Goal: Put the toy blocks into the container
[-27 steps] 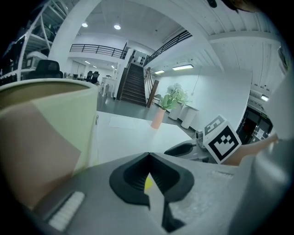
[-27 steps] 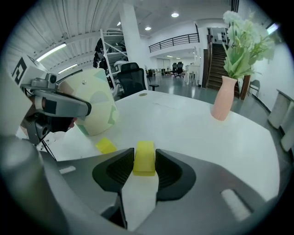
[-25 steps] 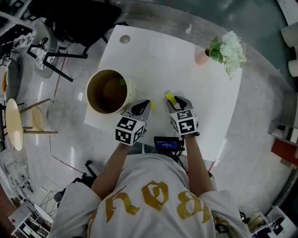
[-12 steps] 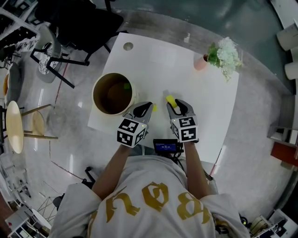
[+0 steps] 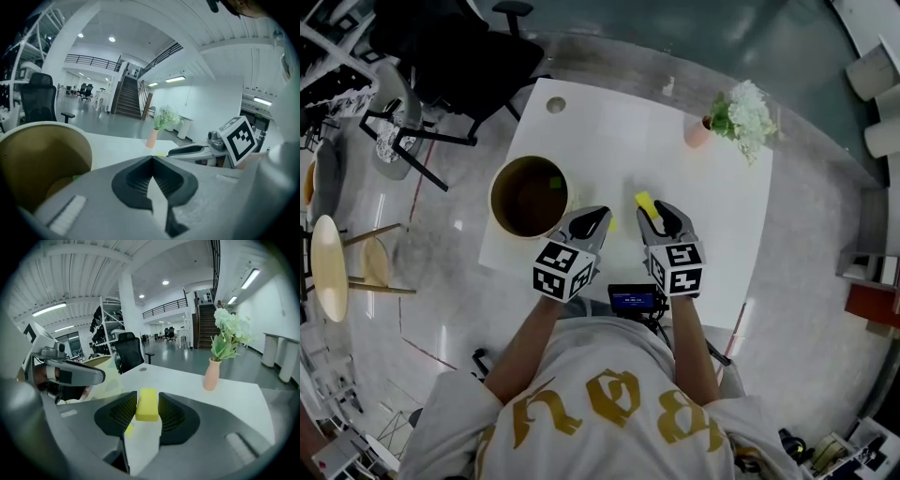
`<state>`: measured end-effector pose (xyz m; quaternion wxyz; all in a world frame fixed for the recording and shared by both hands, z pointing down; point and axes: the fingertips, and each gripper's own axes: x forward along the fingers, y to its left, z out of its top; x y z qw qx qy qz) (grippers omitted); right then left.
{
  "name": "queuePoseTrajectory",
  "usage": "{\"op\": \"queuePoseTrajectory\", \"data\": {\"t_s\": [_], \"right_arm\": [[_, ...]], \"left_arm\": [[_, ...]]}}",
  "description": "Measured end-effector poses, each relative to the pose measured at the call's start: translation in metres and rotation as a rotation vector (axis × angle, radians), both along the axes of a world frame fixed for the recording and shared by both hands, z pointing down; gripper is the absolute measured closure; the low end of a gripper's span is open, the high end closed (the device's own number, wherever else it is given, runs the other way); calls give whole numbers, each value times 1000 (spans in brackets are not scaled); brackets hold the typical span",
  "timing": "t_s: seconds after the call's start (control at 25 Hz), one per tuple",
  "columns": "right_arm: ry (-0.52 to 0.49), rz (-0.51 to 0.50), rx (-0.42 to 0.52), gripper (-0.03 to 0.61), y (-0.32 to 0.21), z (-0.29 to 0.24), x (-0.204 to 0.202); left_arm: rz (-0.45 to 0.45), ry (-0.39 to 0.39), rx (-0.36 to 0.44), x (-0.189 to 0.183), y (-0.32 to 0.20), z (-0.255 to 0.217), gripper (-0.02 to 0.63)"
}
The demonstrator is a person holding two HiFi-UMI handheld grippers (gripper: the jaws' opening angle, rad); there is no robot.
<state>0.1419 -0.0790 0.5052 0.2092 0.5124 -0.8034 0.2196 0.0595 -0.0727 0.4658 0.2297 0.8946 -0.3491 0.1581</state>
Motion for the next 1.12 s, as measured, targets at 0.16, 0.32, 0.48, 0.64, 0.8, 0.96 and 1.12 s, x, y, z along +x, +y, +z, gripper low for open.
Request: {"op": "queuePoseTrajectory", "data": {"t_s": [0.16,0.32,0.48,0.64,0.8,0.96,1.12], "right_arm": [[-13,13,29,407,-3,-11,-3],[-10,17,73,407,-6,-25,-7],[-24,15,100,407,-6,-36,-17],[-24,8,118,407,-7,-45,-26],[-23,-1,130,407,-7,-51,-37],[-25,-9,139,407,-5,-56,-50],[-34,-28,147,407,-5,-61,-66]], "left_arm": [[4,20,12,-2,-2,-9,614],[14,39,43,-6,-7,-23,614],[2,102,48,-13,-10,-38,614],[-12,159,48,-20,-12,-50,614],[-28,222,38,-29,-13,-60,614],[-54,293,25,-42,-15,-72,614],[-87,281,43,-64,-20,-75,614]]}}
